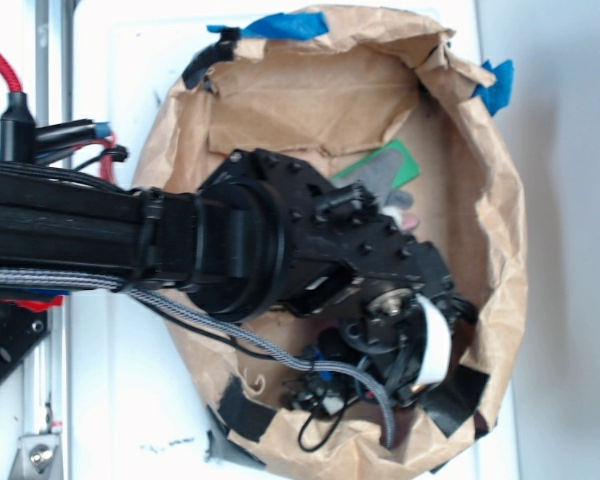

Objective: Grab the shell.

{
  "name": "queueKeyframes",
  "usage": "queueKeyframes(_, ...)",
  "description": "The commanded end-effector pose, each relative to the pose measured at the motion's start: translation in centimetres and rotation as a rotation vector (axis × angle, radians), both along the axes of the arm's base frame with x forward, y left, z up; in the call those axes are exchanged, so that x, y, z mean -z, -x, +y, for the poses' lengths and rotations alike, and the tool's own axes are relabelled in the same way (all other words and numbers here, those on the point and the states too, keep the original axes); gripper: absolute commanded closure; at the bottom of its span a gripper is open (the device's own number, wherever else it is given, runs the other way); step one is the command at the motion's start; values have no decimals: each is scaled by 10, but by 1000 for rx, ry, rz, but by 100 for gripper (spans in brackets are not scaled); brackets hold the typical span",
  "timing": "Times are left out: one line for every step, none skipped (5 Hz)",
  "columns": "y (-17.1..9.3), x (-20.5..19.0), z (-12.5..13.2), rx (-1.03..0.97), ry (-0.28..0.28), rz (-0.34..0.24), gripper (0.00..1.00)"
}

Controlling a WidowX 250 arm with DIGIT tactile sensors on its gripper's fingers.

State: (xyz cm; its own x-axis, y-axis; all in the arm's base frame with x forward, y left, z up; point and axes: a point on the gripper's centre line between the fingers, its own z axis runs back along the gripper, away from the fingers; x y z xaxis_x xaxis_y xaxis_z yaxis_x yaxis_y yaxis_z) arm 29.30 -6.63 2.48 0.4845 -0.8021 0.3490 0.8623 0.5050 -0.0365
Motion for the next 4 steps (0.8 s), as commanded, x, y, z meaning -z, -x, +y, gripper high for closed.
queueKeyframes(57,-68,3,-190,-30,-36,100)
queueKeyframes(47,-112,31,-421,-99,-42,100)
queueKeyframes(49,-128,55,-595,-60,7,100)
queueKeyframes(42,-133,69,-729,-55,52,100)
